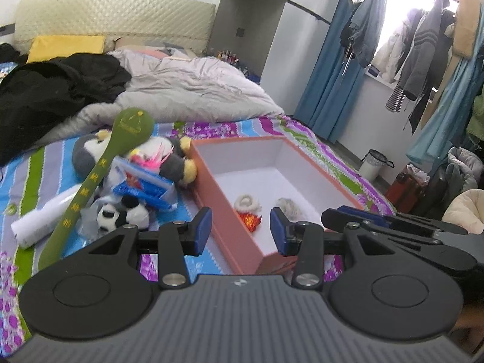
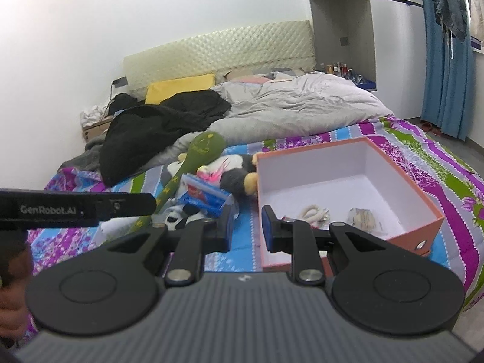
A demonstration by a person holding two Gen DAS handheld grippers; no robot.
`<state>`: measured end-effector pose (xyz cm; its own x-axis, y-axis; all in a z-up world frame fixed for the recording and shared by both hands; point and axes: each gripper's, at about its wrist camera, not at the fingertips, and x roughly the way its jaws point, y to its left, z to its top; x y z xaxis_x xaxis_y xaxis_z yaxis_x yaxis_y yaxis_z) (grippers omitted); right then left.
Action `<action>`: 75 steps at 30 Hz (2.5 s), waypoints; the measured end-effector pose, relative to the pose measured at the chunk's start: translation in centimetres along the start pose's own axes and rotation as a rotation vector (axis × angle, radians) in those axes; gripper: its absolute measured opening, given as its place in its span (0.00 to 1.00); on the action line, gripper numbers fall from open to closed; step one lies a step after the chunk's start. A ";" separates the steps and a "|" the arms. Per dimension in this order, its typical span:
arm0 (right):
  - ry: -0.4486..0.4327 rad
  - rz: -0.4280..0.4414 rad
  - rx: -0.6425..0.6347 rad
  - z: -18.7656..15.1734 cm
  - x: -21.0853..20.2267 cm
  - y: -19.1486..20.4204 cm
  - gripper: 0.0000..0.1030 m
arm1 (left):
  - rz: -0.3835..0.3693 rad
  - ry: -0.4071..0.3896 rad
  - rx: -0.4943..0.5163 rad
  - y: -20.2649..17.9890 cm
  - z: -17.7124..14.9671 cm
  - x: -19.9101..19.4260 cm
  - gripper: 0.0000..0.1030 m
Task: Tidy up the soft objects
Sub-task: 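Withdraw both open tools from the box back toward the pile, then close the right tool on the panda plush while the left tool grasps the clear plastic cup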
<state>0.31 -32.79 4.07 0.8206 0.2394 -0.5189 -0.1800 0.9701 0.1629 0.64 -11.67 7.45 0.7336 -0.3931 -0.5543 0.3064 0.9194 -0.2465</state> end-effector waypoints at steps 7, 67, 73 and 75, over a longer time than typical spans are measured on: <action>0.033 0.020 0.001 -2.3 -0.1 1.1 0.24 | 0.052 0.016 -0.016 1.2 -2.8 -1.2 0.47; 0.319 0.106 -0.004 -4.9 17.5 4.8 0.38 | 0.309 0.185 -0.230 17.6 -6.0 10.7 0.47; 0.350 0.115 -0.010 -5.0 21.2 5.1 0.38 | 0.306 0.174 -0.251 19.4 -4.6 13.6 0.47; 0.354 0.126 -0.006 -5.0 22.4 5.2 0.38 | 0.306 0.174 -0.247 20.0 -4.1 14.7 0.46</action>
<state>15.03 -22.15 -10.84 0.5535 0.3554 -0.7532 -0.2719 0.9320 0.2399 15.02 0.86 -8.91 0.6484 -0.1178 -0.7521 -0.0794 0.9721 -0.2207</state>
